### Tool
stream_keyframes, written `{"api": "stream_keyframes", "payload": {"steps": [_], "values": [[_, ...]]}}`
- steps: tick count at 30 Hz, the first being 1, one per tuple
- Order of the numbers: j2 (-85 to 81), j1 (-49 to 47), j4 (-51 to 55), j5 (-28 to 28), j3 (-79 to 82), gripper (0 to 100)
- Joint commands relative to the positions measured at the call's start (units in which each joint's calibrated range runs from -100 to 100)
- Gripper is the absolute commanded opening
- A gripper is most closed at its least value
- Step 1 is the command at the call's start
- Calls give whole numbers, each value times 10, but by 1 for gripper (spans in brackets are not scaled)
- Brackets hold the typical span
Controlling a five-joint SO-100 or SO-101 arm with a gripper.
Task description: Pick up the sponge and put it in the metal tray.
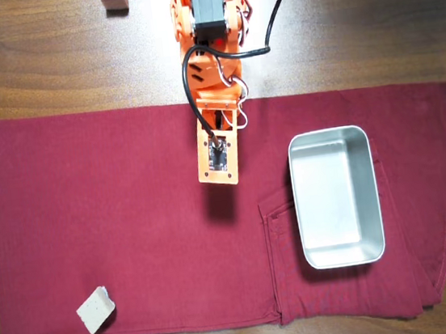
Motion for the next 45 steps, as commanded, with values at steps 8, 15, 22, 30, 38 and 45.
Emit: {"api": "stream_keyframes", "payload": {"steps": [8,15,22,30,38,45], "values": [[4,4,11,0,5,1],[4,4,11,0,5,1],[4,4,11,0,5,1],[4,4,11,0,5,1],[4,4,11,0,5,1],[4,-6,11,8,5,2]]}}
